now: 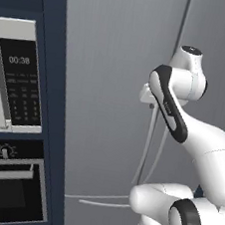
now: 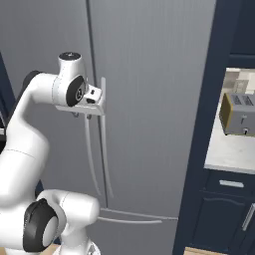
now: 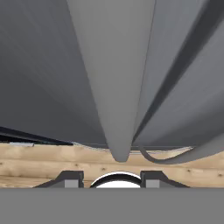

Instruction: Open the fridge, grab two sodas, and place both sodas inside the bowl with ice on the dining counter.

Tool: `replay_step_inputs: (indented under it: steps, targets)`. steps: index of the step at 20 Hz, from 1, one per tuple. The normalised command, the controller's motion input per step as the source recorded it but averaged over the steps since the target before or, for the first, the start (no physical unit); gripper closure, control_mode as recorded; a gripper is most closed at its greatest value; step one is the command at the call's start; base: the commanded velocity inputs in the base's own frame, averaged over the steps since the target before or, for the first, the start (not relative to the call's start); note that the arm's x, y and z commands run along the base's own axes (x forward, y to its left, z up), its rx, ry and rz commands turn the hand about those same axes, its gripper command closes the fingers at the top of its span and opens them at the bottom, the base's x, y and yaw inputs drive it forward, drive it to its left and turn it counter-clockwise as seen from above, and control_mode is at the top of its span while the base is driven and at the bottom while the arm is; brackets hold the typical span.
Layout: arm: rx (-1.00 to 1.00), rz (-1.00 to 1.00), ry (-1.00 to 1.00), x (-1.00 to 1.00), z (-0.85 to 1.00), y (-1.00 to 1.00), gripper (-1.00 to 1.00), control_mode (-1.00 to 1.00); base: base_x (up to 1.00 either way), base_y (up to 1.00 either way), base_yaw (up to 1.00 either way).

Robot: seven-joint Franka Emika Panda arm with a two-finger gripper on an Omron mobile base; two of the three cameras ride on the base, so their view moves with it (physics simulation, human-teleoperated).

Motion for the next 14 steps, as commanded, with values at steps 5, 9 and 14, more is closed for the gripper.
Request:
replay_step_inputs:
  steps: [5, 9, 14]
  targets:
    - [0.0, 0.0, 0.0, 0.0, 0.0, 0.0, -1.0, 1.0, -0.01, -0.02, 0.0]
    - [0.0, 0.0, 0.0, 0.0, 0.0, 0.0, -1.0, 1.0, -0.58, -0.52, -0.01]
    - [0.0, 0.0, 0.0, 0.0, 0.0, 0.0, -1.0, 1.0, -0.63, -0.36, 0.0]
